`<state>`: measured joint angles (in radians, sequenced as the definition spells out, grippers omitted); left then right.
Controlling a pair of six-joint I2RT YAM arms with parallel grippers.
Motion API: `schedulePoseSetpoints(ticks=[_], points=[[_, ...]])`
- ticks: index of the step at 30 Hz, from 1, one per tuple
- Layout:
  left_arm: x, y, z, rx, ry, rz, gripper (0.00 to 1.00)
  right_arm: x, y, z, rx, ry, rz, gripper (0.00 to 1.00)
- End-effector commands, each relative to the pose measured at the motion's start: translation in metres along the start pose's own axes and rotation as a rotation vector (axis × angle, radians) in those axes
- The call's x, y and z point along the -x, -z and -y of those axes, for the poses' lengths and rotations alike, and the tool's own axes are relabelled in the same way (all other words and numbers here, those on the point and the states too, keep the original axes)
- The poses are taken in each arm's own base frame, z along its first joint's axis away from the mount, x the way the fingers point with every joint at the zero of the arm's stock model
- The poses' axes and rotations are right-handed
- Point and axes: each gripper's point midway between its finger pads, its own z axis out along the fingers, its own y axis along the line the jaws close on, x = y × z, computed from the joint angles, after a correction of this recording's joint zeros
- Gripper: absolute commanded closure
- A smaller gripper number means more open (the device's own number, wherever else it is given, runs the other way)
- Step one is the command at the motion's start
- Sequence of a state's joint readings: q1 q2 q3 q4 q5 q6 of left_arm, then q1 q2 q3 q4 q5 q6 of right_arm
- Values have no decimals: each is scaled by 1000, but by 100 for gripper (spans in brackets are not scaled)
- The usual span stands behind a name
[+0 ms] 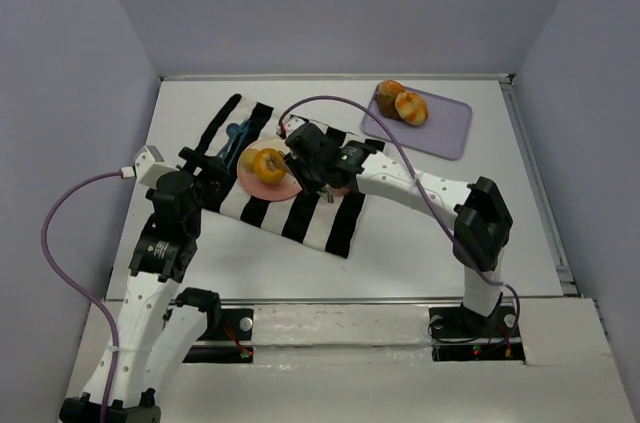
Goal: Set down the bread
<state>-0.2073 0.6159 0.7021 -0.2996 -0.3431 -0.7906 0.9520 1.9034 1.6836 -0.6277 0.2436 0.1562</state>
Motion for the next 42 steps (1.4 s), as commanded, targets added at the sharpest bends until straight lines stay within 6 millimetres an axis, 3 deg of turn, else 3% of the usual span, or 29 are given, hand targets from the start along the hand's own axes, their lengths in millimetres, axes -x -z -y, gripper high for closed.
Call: schedulePoseSetpoints(ticks=[1, 5, 7, 16, 21, 24, 25, 26, 27, 29, 30, 37, 38, 42], points=[[17, 5, 10, -27, 34, 50, 1, 3, 22, -1, -14, -51, 47, 77], [16, 4, 9, -22, 32, 50, 1, 4, 29, 3, -23, -67, 60, 52], [16, 3, 10, -22, 32, 50, 1, 10, 35, 2, -17, -74, 78, 46], [17, 4, 10, -26, 31, 50, 1, 69, 80, 7, 2, -87, 249, 44], [18, 4, 10, -25, 33, 55, 1, 111, 123, 32, -93, -137, 401, 45], [17, 4, 10, -25, 33, 55, 1, 129, 150, 62, -145, -149, 466, 46], [18, 5, 11, -28, 34, 58, 1, 129, 154, 71, -161, -158, 472, 46], [17, 4, 10, -25, 31, 55, 1, 130, 167, 96, -208, -193, 494, 46], [18, 4, 10, -25, 32, 57, 1, 127, 172, 109, -227, -213, 499, 46], [18, 4, 10, -24, 32, 58, 1, 115, 174, 131, -258, -230, 483, 46], [19, 4, 11, -26, 32, 60, 1, 112, 186, 152, -284, -251, 500, 47], [16, 2, 13, -41, 24, 50, 1, 75, 192, 201, -418, -42, 417, 47], [15, 2, 12, -40, 21, 48, 1, 74, 200, 217, -453, -37, 417, 47], [14, 0, 12, -34, 19, 47, 1, 66, 198, 248, -471, -12, 377, 47]])
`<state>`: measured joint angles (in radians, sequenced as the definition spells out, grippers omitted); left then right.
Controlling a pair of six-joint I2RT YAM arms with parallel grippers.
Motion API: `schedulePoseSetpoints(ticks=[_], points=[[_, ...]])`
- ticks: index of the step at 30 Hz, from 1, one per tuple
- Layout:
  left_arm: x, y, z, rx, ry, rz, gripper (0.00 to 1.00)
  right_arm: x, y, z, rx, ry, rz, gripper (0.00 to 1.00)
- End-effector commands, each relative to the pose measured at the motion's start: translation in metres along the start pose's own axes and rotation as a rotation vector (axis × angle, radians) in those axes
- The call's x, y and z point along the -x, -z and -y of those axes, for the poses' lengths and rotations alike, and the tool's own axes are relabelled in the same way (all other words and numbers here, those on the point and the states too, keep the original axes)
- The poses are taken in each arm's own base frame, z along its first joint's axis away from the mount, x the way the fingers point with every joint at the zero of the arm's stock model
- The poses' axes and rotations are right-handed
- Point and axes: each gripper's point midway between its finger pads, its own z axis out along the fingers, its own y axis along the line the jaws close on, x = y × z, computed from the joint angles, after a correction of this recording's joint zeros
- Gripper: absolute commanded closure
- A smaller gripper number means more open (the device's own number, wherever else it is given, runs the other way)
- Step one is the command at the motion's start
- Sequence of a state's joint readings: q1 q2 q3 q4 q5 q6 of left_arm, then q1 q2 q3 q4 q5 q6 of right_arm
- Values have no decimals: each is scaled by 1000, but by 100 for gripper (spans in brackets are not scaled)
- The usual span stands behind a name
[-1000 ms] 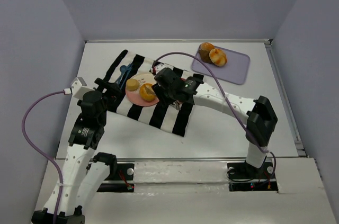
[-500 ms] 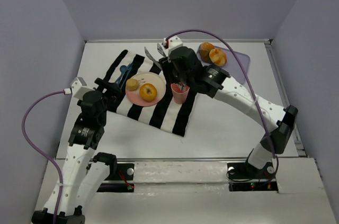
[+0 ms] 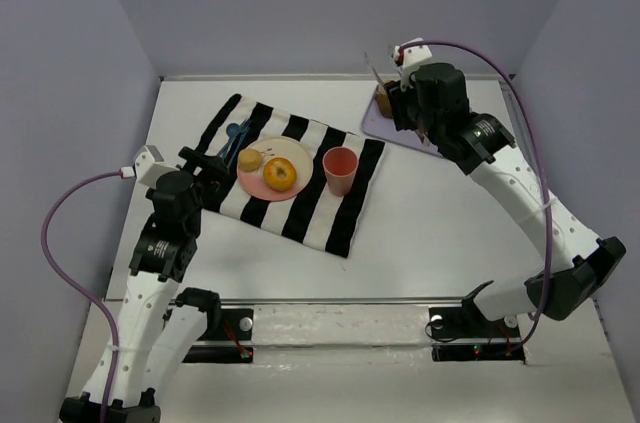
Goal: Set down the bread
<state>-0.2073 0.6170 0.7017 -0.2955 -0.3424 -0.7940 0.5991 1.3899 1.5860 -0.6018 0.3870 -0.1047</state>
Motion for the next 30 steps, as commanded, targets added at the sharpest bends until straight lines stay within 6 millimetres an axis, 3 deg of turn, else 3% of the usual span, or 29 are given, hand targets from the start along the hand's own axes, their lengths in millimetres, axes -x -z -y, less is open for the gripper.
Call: schedulePoseSetpoints(ticks=[1, 7, 8, 11, 12, 13, 14, 15, 16, 18, 19, 21, 22, 25, 27, 30], points=[[14, 0, 11, -31, 14, 45, 1, 3, -10, 43, -77, 45, 9, 47], [13, -2, 9, -22, 10, 44, 1, -63, -33, 79, -260, -255, -143, 47], [13, -1, 10, -24, 9, 43, 1, -85, -35, 79, -281, -280, -189, 47], [11, -1, 10, -33, 9, 36, 1, -117, -30, 92, -400, -416, -218, 47], [10, -1, 10, -35, 10, 36, 1, -141, -29, 92, -427, -434, -261, 47], [9, -1, 11, -39, 10, 34, 1, -147, -24, 90, -441, -498, -252, 47], [9, -1, 10, -40, 10, 33, 1, -169, -21, 83, -434, -509, -293, 47], [9, -1, 10, -39, 10, 34, 1, -164, -19, 84, -436, -540, -269, 47], [10, -1, 11, -41, 10, 36, 1, -180, -13, 76, -424, -579, -290, 47], [9, -2, 11, -44, 10, 34, 1, -193, -10, 65, -380, -614, -296, 45], [9, -2, 12, -45, 9, 33, 1, -214, -8, 57, -360, -611, -334, 44], [8, -2, 12, -49, 8, 31, 1, -220, -5, 47, -308, -629, -326, 42], [8, -2, 12, -48, 6, 28, 1, -239, -3, 36, -271, -632, -371, 42], [6, -1, 12, -56, 7, 23, 1, -261, 0, 28, -258, -643, -405, 40], [8, 1, 13, -65, 10, 28, 1, -286, 2, 21, -260, -639, -471, 37], [9, 4, 13, -72, 16, 33, 1, -304, 3, 14, -262, -650, -521, 34]])
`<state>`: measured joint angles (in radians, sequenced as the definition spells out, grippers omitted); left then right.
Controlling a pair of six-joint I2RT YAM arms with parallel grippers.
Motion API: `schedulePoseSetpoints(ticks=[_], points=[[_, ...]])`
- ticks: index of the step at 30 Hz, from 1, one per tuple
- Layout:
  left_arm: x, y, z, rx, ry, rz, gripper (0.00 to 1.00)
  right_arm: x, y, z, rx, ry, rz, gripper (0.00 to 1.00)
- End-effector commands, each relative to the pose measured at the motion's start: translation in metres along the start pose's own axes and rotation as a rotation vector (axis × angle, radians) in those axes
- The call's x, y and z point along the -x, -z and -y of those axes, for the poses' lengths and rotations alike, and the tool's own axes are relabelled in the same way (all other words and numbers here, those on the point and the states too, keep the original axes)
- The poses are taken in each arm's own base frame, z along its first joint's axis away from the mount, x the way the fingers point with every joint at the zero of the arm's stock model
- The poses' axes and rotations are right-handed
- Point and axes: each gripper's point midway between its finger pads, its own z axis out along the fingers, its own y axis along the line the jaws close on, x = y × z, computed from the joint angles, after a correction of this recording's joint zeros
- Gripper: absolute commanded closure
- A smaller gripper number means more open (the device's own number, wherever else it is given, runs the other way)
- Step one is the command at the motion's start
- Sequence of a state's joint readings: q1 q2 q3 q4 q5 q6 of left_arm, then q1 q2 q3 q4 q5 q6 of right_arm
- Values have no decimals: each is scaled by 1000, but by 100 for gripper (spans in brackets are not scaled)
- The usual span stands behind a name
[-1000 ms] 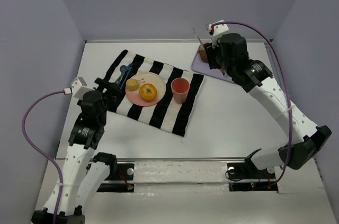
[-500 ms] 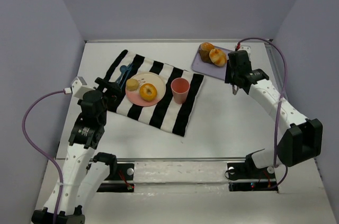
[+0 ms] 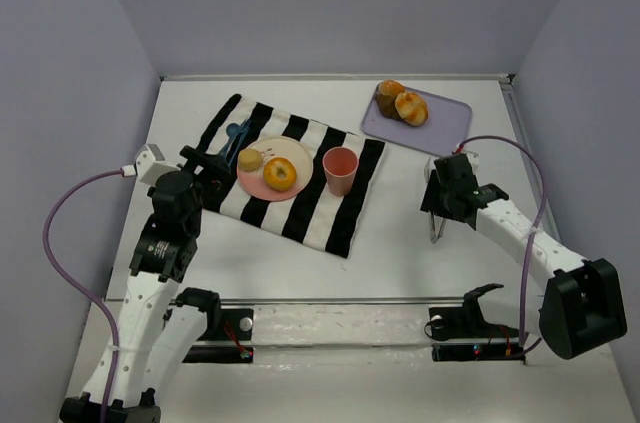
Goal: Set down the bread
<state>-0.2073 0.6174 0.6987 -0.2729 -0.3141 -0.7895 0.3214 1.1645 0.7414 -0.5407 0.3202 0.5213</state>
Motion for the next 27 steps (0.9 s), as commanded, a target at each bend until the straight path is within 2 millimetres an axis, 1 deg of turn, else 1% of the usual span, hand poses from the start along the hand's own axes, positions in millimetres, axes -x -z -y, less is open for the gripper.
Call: schedulePoseSetpoints(ticks=[1, 2, 4, 5, 9, 10, 12, 13, 14, 15, 16, 17, 18, 20, 21, 24, 27], points=[[9, 4, 7, -43, 13, 40, 1, -7, -10, -11, 40, -65, -12, 33], [10, 5, 8, -48, 16, 41, 1, -8, -10, -10, 38, -69, -12, 30], [10, 6, 9, -53, 18, 43, 1, -8, -9, -11, 47, -73, -15, 16], [10, 6, 9, -56, 18, 42, 1, -6, -6, -13, 62, -77, -7, 0], [11, 8, 10, -63, 20, 44, 1, 12, 15, -18, 113, -74, 48, 0], [10, 8, 10, -64, 19, 40, 1, 29, 29, -22, 143, -82, 99, 0], [10, 7, 10, -63, 17, 37, 1, 42, 47, -23, 166, -82, 134, 0], [10, 8, 10, -64, 15, 36, 1, 60, 63, -27, 191, -91, 183, 0], [10, 7, 10, -63, 14, 35, 1, 69, 78, -26, 207, -103, 217, 0], [9, 7, 10, -62, 14, 34, 1, 77, 87, -26, 219, -114, 245, 0], [9, 7, 10, -63, 14, 35, 1, 89, 101, -27, 236, -138, 283, 0], [9, 6, 10, -59, 12, 35, 1, 93, 108, -25, 241, -149, 303, 0], [10, 6, 10, -60, 13, 39, 1, 101, 121, -23, 255, -176, 341, 0], [9, 5, 9, -52, 11, 34, 1, 108, 134, -20, 267, -212, 381, 0], [9, 4, 9, -50, 9, 34, 1, 112, 142, -15, 266, -237, 413, 0], [8, 2, 8, -42, 5, 30, 1, 110, 148, -11, 276, -245, 434, 0], [7, 0, 8, -36, -1, 24, 1, 106, 151, -11, 300, -183, 447, 0]])
